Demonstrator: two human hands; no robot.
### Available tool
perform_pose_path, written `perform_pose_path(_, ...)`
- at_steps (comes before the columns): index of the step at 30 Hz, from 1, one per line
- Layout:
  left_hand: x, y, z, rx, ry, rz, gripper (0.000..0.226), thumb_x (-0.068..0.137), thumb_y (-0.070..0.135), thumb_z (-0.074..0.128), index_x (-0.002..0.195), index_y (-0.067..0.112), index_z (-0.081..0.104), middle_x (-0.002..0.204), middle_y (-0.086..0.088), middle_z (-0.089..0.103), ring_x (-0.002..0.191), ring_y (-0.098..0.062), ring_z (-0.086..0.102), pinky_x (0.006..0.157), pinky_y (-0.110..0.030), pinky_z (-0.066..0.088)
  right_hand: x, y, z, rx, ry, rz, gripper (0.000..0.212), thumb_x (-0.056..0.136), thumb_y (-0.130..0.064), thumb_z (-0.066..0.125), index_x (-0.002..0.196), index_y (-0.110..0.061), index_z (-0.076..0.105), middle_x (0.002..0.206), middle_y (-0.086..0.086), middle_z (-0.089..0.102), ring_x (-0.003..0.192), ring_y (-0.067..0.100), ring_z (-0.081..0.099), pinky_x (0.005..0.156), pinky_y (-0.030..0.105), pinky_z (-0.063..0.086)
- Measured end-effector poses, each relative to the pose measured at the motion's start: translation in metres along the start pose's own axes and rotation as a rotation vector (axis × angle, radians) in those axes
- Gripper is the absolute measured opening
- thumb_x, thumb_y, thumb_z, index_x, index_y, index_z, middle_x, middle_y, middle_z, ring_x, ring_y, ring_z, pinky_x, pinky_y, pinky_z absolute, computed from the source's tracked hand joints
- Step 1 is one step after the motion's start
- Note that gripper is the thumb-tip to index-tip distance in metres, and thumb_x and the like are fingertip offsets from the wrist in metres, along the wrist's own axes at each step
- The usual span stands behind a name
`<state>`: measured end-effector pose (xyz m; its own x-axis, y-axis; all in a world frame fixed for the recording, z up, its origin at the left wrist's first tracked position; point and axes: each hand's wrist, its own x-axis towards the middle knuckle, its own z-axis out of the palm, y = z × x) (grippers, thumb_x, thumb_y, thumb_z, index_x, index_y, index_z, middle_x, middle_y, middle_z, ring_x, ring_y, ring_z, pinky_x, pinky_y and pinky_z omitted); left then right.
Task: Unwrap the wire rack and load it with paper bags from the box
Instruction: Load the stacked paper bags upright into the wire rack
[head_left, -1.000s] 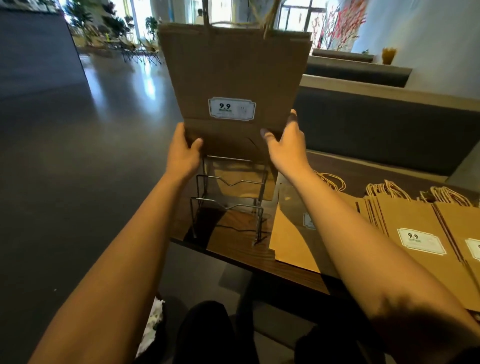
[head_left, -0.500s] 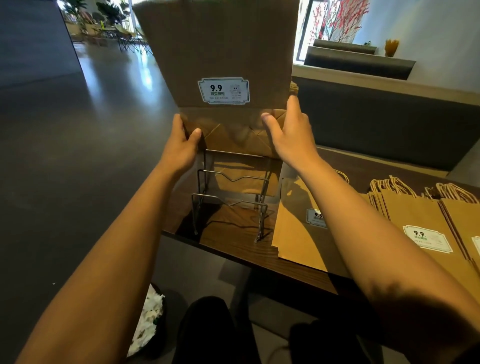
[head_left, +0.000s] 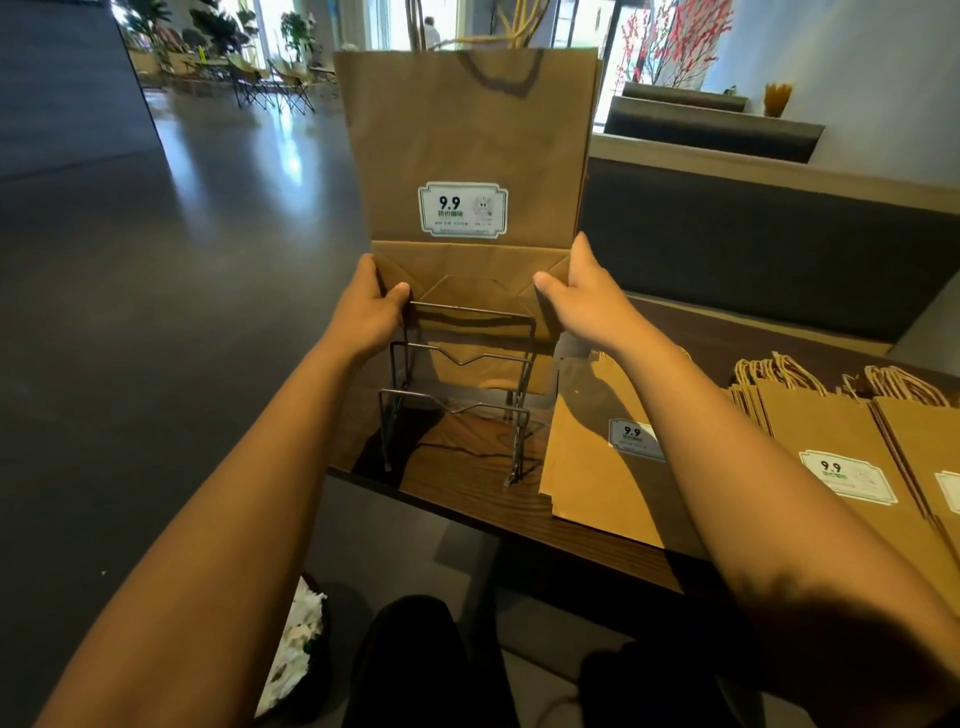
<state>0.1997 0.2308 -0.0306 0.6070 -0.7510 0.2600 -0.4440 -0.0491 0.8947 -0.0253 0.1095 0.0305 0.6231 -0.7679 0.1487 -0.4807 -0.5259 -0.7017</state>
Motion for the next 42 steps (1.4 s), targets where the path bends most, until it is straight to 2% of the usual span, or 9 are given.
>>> perform_pose_path(4,-0.004,-0.007,0.005,0.061,0.126,0.008,0.031,0.101,0.020,0.059,0.132,0.017,0.053,0.121,-0.003,0.065,0.109,-0.021,0.064,0.097,-0.045,0.056,0.001,0.028,0.011,-0.065,0.017,-0.003,0.025,0.102,-0.033,0.054,0.120,-0.015,0.055,0.106,0.007,0.068,0.095,0.022,0.069,0.088,0.050,0.059)
perform_pose_path(9,-0.012,-0.025,0.006,0.157,0.139,-0.085,0.023,0.095,0.016,0.070,0.113,0.018,0.055,0.099,0.004,0.063,0.092,-0.017,0.064,0.078,-0.032,0.053,-0.008,0.054,0.034,-0.154,0.163,0.031,0.016,0.099,-0.032,0.063,0.098,-0.017,0.056,0.079,0.000,0.069,0.076,0.018,0.068,0.065,0.034,0.053)
perform_pose_path(15,-0.023,-0.044,0.005,0.147,-0.080,-0.152,0.036,0.100,0.026,0.064,0.132,0.018,0.050,0.115,-0.001,0.063,0.101,-0.019,0.066,0.084,-0.036,0.057,-0.011,0.068,0.056,-0.053,0.273,0.082,0.039,0.096,-0.038,0.066,0.123,-0.022,0.043,0.118,0.005,0.061,0.103,0.020,0.062,0.075,0.029,0.050)
perform_pose_path(19,-0.017,-0.048,0.004,0.093,-0.200,-0.169,0.035,0.107,0.035,0.045,0.141,0.025,0.047,0.134,-0.001,0.059,0.123,-0.023,0.059,0.106,-0.048,0.049,-0.011,0.069,0.064,0.102,0.113,0.132,0.043,0.106,-0.033,0.048,0.142,-0.019,0.031,0.129,0.005,0.057,0.120,0.025,0.057,0.083,0.034,0.046)
perform_pose_path(24,-0.025,-0.017,0.010,-0.234,-0.259,-0.390,0.047,0.112,0.043,0.022,0.130,0.020,0.059,0.107,-0.004,0.067,0.098,-0.016,0.063,0.075,-0.029,0.049,-0.019,0.049,0.065,0.261,0.069,0.242,0.053,0.111,-0.037,0.029,0.156,-0.013,0.016,0.158,0.010,0.034,0.147,0.030,0.030,0.112,0.043,0.033)
perform_pose_path(29,-0.020,-0.013,0.008,-0.334,-0.280,-0.475,0.049,0.111,0.047,0.028,0.135,0.016,0.057,0.124,-0.012,0.063,0.109,-0.024,0.062,0.080,-0.034,0.051,-0.011,0.050,0.066,0.305,0.043,0.280,0.062,0.110,-0.045,0.025,0.161,-0.015,0.007,0.167,0.008,0.019,0.153,0.030,0.018,0.121,0.043,0.021)
perform_pose_path(35,-0.015,0.008,0.012,-0.191,0.073,-0.455,0.068,0.102,0.028,0.052,0.159,0.016,0.017,0.148,-0.010,0.038,0.124,-0.026,0.046,0.079,-0.030,0.050,-0.013,0.065,0.056,0.307,0.025,0.233,0.067,0.104,-0.056,0.038,0.160,-0.029,0.015,0.163,0.005,0.031,0.149,0.030,0.032,0.119,0.050,0.030)
perform_pose_path(38,-0.021,0.029,0.019,-0.041,0.299,-0.296,0.064,0.096,0.026,0.057,0.151,0.016,0.025,0.153,-0.011,0.027,0.138,-0.031,0.034,0.112,-0.040,0.038,-0.023,0.071,0.041,0.323,0.047,0.220,0.068,0.102,-0.059,0.040,0.160,-0.036,0.012,0.163,0.004,0.031,0.146,0.029,0.036,0.118,0.053,0.035)
perform_pose_path(42,-0.044,0.060,0.040,0.064,0.381,-0.059,0.055,0.089,0.024,0.065,0.134,0.010,0.036,0.145,-0.009,0.031,0.137,-0.028,0.028,0.113,-0.042,0.034,-0.038,0.090,0.009,0.273,0.129,0.250,0.058,0.105,-0.051,0.041,0.156,-0.028,0.029,0.146,0.005,0.045,0.127,0.025,0.050,0.108,0.046,0.045)
